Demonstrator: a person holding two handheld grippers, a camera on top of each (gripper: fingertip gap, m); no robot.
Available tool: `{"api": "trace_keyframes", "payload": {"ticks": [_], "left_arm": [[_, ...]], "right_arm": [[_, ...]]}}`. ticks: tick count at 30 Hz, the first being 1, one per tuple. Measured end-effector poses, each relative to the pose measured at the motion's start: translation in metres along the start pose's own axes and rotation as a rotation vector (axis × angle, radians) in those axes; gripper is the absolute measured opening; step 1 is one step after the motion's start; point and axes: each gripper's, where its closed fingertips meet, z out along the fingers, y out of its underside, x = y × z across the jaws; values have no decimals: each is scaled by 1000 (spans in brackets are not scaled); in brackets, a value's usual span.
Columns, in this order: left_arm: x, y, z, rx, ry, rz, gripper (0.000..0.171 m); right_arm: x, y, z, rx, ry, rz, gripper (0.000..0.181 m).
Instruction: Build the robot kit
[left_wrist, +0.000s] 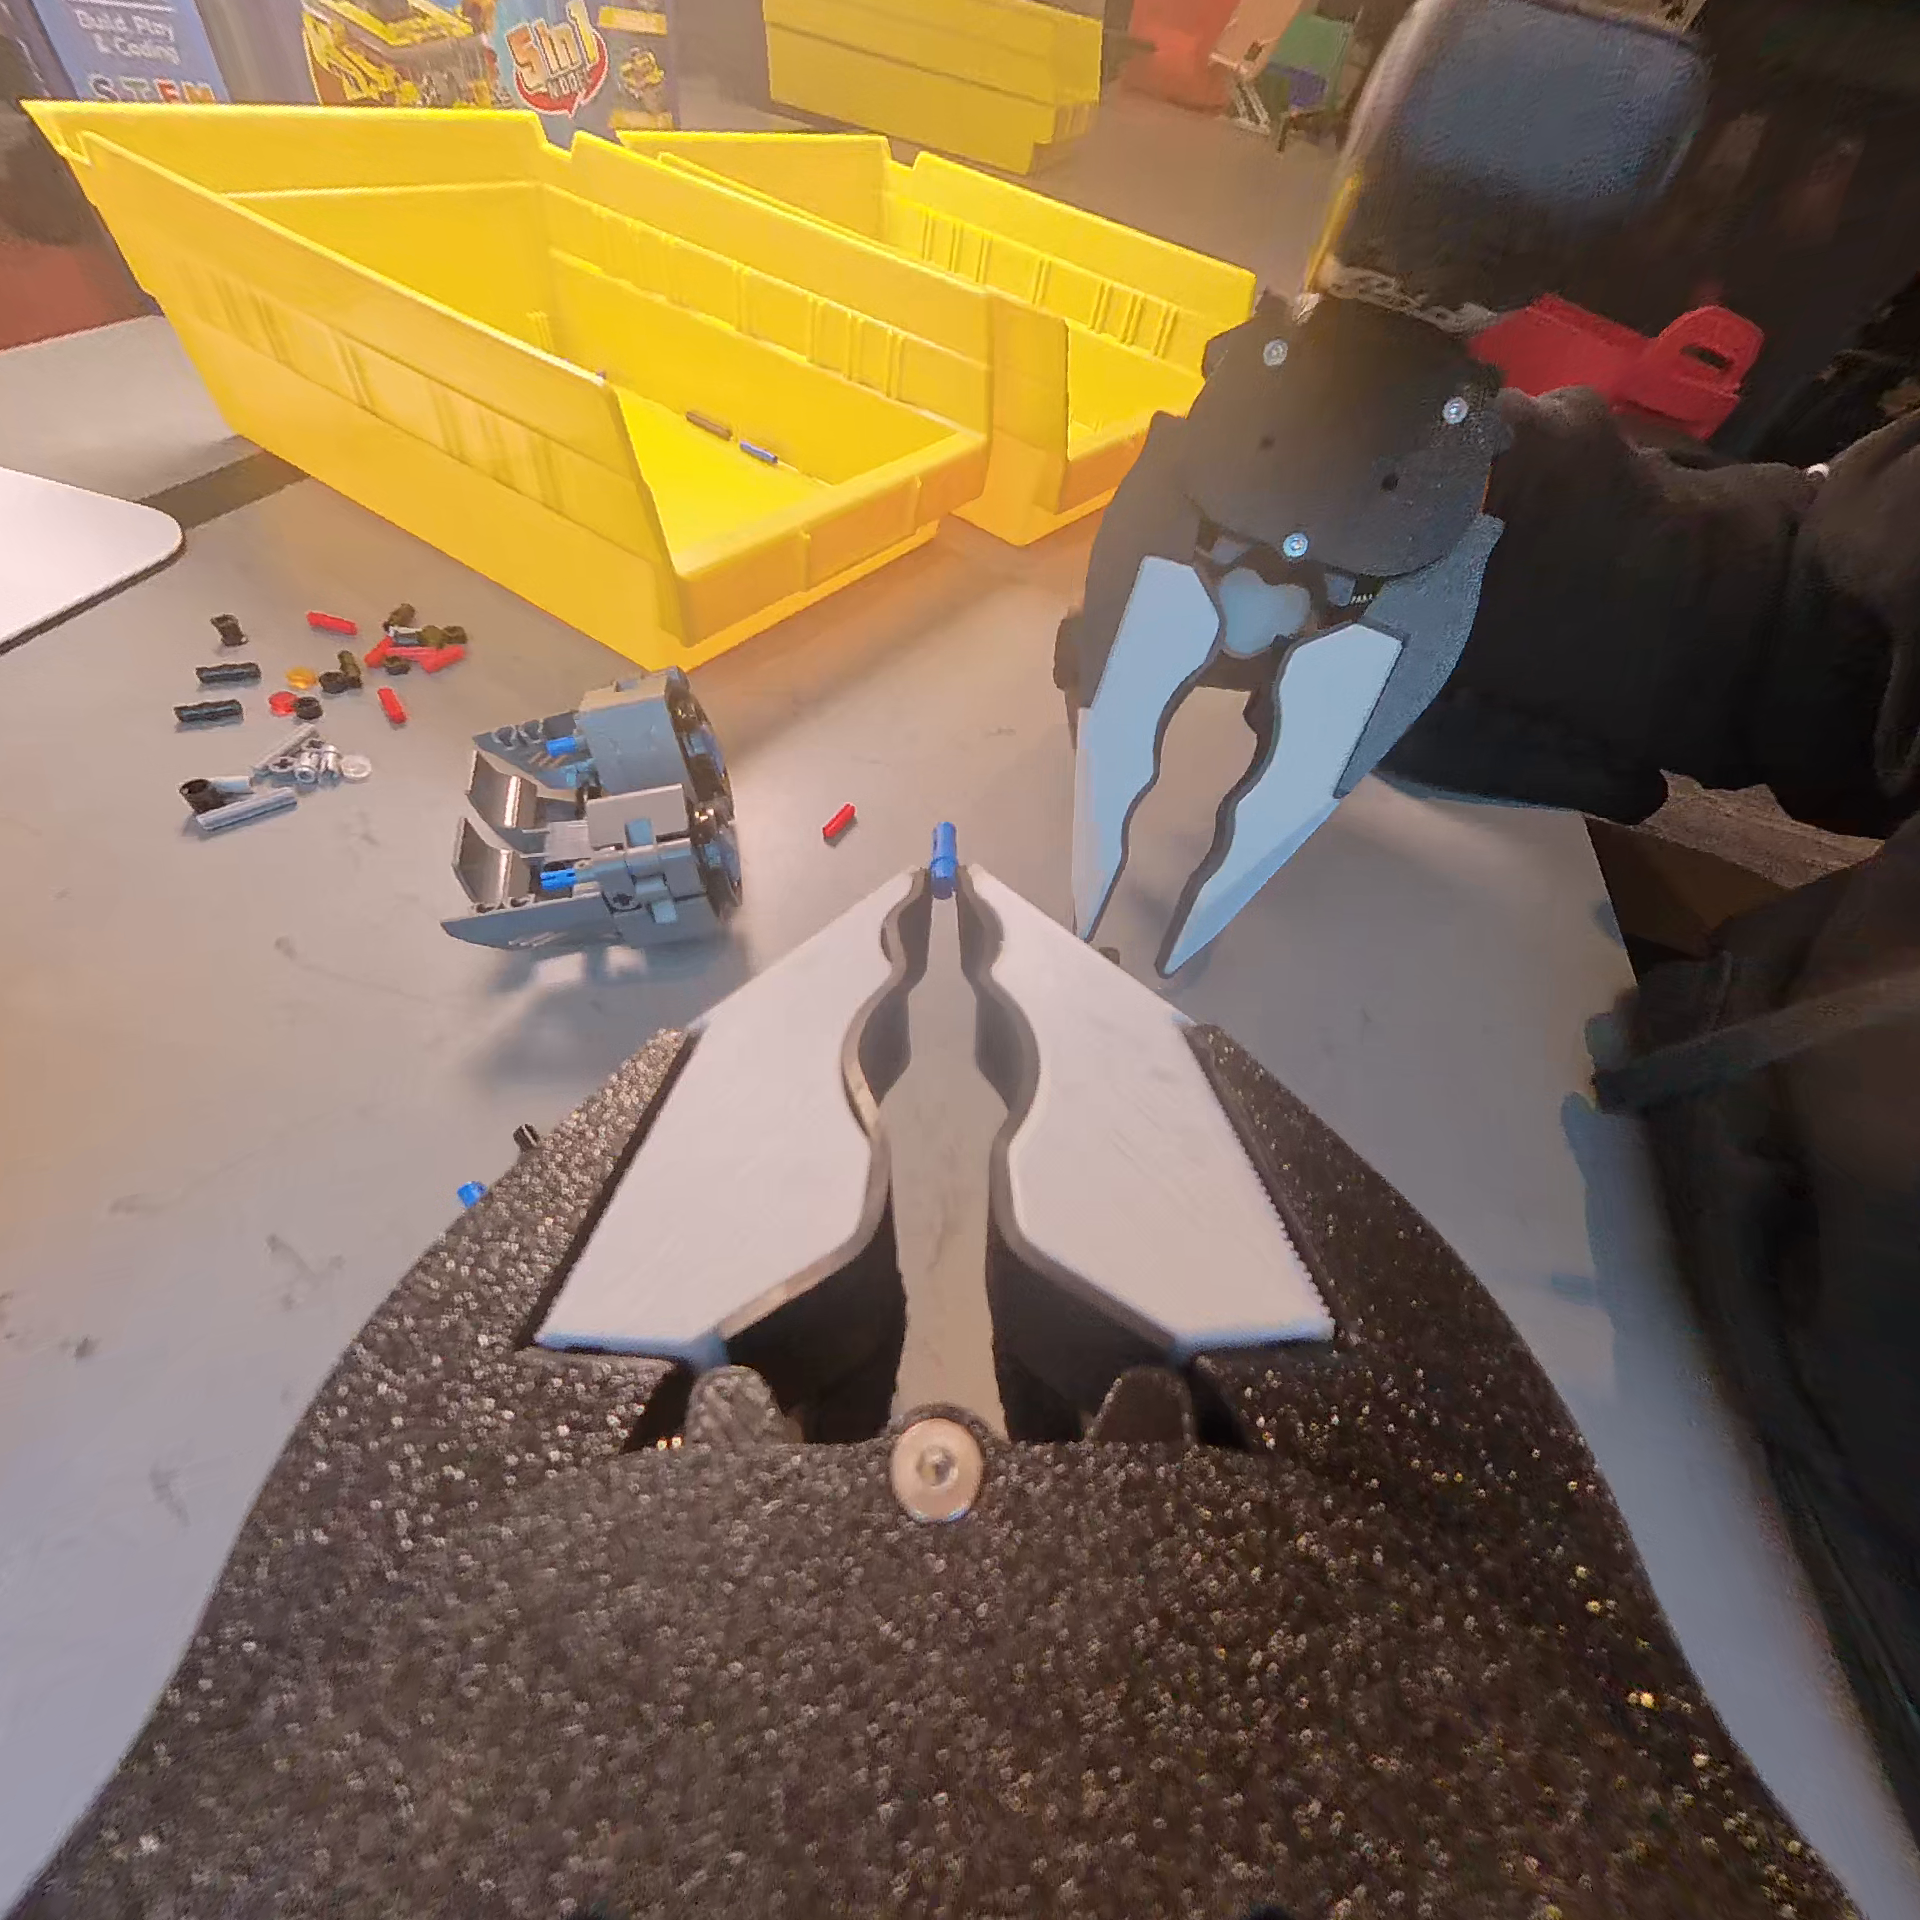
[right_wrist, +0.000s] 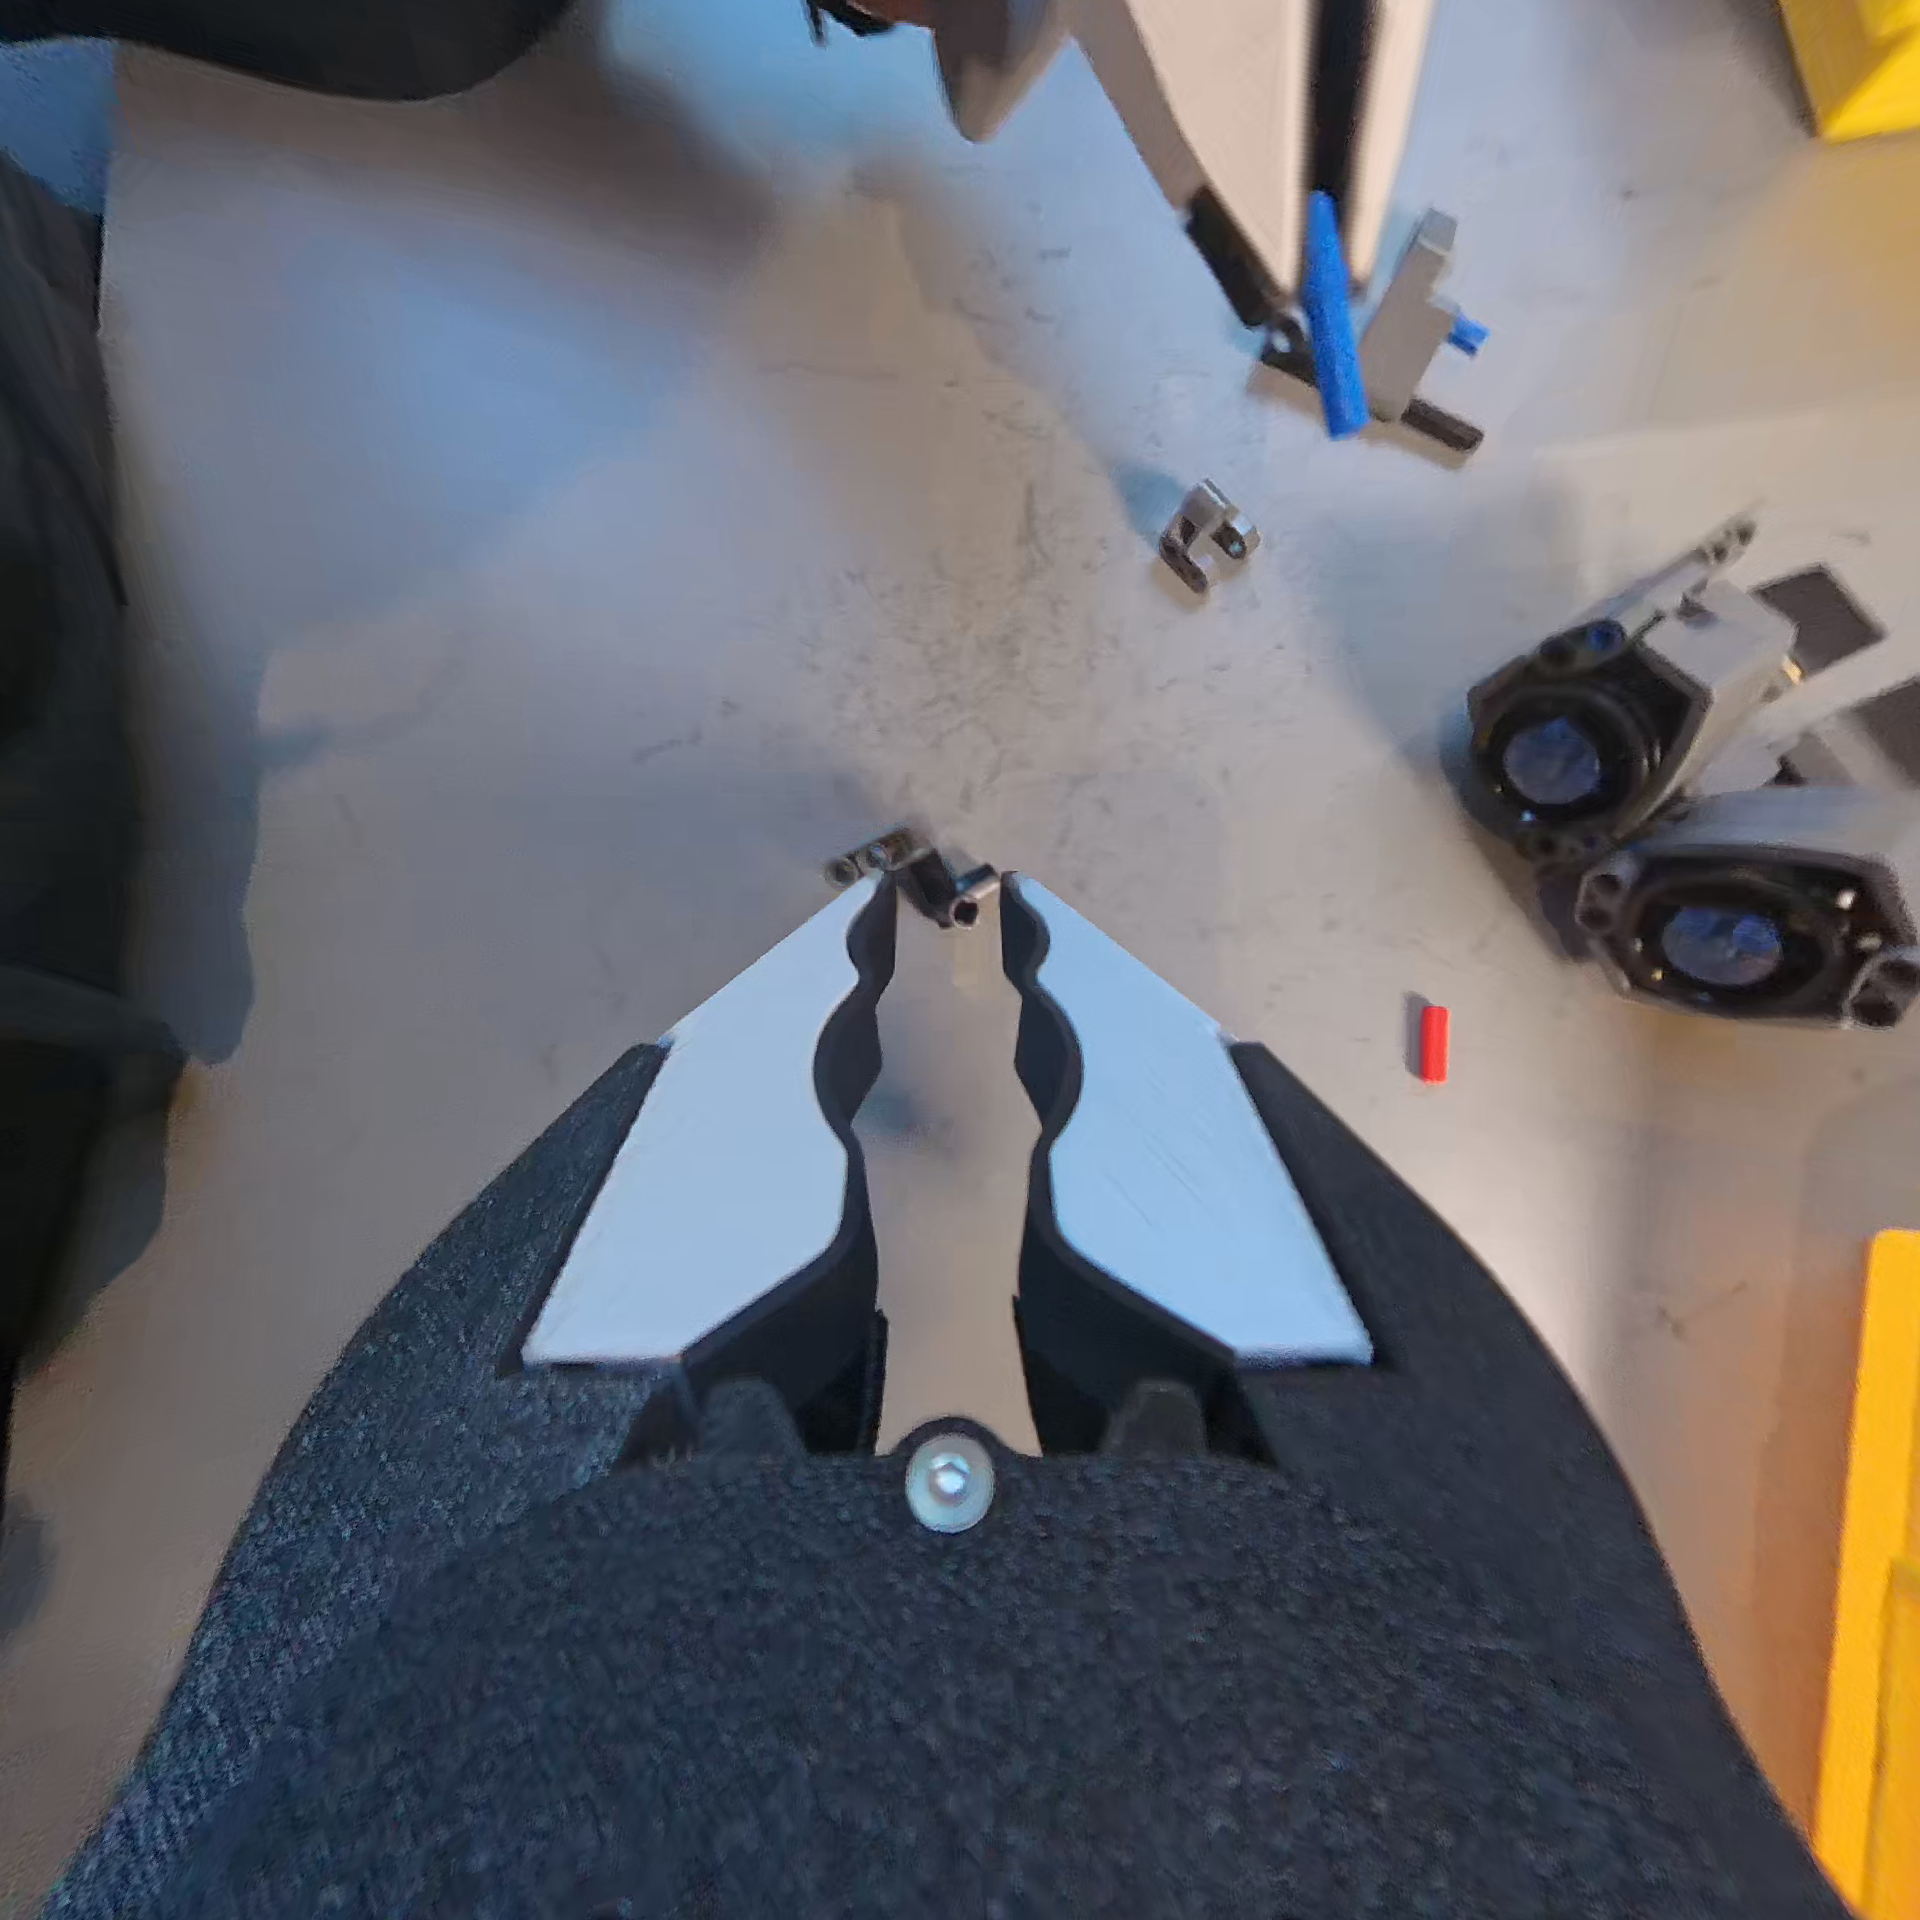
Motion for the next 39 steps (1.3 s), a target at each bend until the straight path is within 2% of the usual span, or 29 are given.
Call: {"api": "trace_keyframes", "payload": {"ticks": [3, 5, 10, 12, 18, 23, 28, 31, 36, 39], "left_arm": [[-1, 3, 1, -11, 3, -2, 4], [-3, 7, 2, -27, -2, -2, 4], [6, 17, 7, -82, 56, 1, 4], [13, 24, 10, -123, 79, 26, 4], [36, 63, 22, -346, 156, 128, 4], [38, 86, 27, -461, 147, 175, 4], [39, 88, 26, -471, 152, 180, 5], [38, 86, 23, -473, 152, 178, 14], [43, 62, 26, -343, 167, 147, 15], [42, 54, 33, -285, 129, 162, 25]], "right_arm": [[-12, -6, -1, 56, 29, -205, 19], [-21, -3, 0, 57, 13, -239, 19], [-25, 6, 3, 49, 3, -138, 21], [-22, 9, 5, 51, 32, -108, 28], [-8, 14, 4, 61, 62, 1, 38], [3, 14, 5, 59, 94, 56, 30], [3, 19, 7, 40, 93, 74, 14], [2, 18, 8, 32, 86, 56, 6], [3, 13, 2, 0, 115, -51, 6], [-1, 4, 0, -5, 108, -105, 6]]}}
